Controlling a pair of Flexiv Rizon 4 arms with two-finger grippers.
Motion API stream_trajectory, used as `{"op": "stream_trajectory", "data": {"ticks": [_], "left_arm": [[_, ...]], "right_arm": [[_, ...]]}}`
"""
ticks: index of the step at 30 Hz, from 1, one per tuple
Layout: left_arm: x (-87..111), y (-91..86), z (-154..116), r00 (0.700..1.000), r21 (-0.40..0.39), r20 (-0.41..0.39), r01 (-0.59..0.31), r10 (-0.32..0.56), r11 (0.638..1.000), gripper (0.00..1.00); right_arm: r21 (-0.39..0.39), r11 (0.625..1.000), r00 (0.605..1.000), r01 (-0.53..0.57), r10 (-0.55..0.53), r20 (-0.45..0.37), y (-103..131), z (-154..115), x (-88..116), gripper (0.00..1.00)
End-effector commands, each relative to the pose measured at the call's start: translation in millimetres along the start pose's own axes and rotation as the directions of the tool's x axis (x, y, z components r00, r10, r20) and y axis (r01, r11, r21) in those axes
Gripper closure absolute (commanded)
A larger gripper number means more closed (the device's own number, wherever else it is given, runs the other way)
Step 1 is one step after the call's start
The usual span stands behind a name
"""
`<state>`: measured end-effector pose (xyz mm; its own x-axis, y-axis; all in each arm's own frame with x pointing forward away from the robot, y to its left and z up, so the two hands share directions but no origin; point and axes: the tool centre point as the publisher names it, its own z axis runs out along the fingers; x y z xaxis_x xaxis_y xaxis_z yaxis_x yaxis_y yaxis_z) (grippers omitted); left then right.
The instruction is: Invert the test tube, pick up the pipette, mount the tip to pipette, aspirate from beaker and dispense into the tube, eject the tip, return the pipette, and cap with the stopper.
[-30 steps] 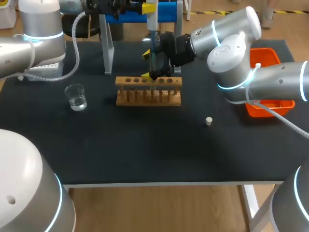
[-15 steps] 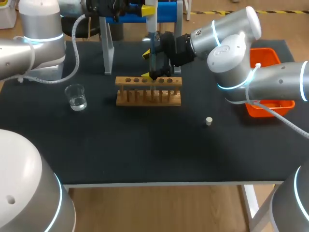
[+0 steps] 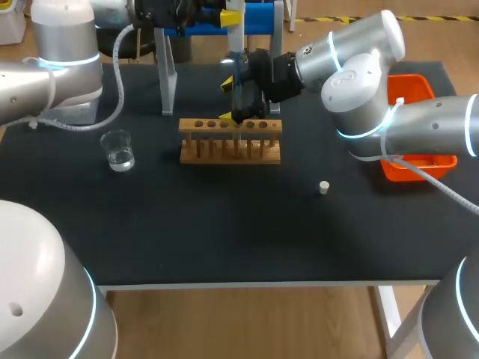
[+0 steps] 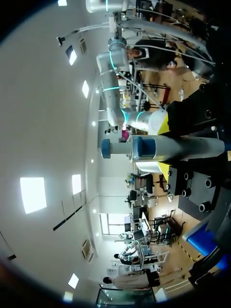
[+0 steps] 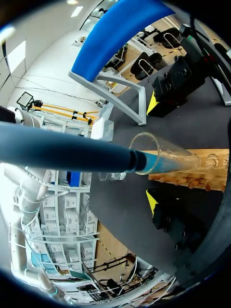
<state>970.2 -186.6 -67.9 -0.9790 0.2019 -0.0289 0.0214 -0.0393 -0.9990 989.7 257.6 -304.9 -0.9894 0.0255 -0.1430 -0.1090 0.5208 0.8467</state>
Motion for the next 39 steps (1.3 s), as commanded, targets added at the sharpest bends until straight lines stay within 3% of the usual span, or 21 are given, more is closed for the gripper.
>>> {"op": "stream_trajectory", "data": {"ticks": [1,39], "left_arm": [[-3.1,1.7,-0.3,1.0,0.001,-0.006,0.002,-0.002,1.0,1.0],[-5.4,7.6,2.8,0.999,0.003,-0.015,0.036,-0.036,0.999,1.0]], "right_arm": [[0.004,1.0,1.0,0.0,0.0,-0.004,0.7,-1.4,-0.5,0.0],[0.004,1.0,1.0,0.0,0.0,-0.004,0.7,-1.4,-0.5,0.0]]}}
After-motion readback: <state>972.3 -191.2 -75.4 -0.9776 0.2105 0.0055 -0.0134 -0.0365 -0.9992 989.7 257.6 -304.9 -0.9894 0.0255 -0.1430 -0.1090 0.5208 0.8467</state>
